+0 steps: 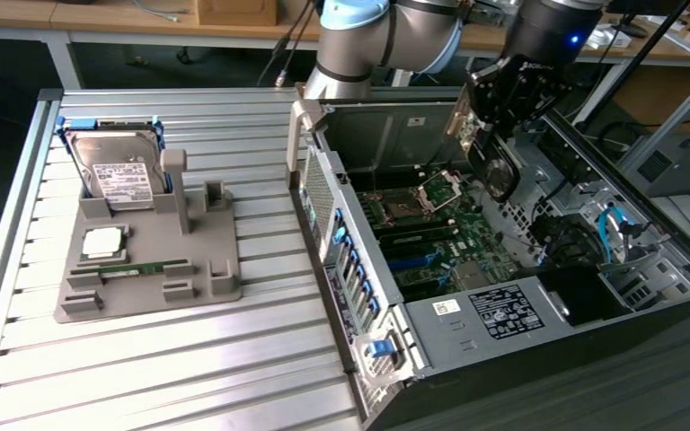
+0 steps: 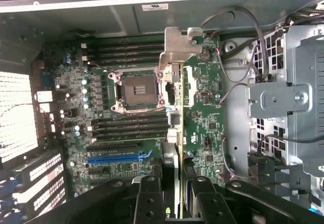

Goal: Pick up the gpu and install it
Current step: 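Pick up the gpu and move the gpu toward the slot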

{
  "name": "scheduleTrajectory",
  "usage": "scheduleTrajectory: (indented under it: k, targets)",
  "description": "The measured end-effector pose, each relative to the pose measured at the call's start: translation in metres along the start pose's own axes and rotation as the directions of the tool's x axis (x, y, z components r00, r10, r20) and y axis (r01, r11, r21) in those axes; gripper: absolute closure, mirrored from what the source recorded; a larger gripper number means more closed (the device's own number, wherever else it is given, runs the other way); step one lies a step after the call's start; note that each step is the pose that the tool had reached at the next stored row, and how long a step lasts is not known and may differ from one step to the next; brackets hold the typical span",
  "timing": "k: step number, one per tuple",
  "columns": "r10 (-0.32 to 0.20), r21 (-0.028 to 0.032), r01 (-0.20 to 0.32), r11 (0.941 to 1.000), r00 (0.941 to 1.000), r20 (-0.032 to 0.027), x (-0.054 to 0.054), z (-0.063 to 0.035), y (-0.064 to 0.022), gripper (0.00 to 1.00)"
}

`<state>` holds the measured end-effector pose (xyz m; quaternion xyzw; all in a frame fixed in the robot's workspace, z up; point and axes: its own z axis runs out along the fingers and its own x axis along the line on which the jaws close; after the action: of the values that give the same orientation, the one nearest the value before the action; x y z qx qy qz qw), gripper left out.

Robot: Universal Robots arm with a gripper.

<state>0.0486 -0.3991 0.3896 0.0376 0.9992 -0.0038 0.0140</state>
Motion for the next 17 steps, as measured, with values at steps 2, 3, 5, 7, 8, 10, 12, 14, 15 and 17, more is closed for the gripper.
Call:
scheduleTrajectory:
  k: [2,3,5,7,8,10,12,14,15,17]
  targets:
    - [0.000,0.0001,0.000,1.0000,1.0000,0.0000,-0.003,0.0023,0.0003,0.73]
    - [0.000,0.0002,0.000,1.0000,1.0000,0.0000,-0.004,0.0034,0.0003,0.73]
    - [0.000,0.0002,0.000,1.0000,1.0000,0.0000,-0.005,0.0046,0.0005,0.73]
    - [0.000,0.0004,0.000,1.0000,1.0000,0.0000,-0.008,0.0066,0.0007,0.73]
    - [0.000,0.0004,0.000,1.0000,1.0000,0.0000,-0.009,0.0075,0.0007,0.73]
    - [0.000,0.0005,0.000,1.0000,1.0000,0.0000,-0.010,0.0089,0.0009,0.73]
    - [0.000,0.0005,0.000,1.0000,1.0000,0.0000,-0.012,0.0108,0.0010,0.73]
    - [0.000,0.0005,0.000,1.0000,1.0000,0.0000,-0.014,0.0122,0.0012,0.73]
    - [0.000,0.0005,0.000,1.0000,1.0000,0.0001,-0.015,0.0127,0.0012,0.73]
    - [0.000,0.0007,0.000,1.0000,1.0000,0.0000,-0.016,0.0138,0.0013,0.73]
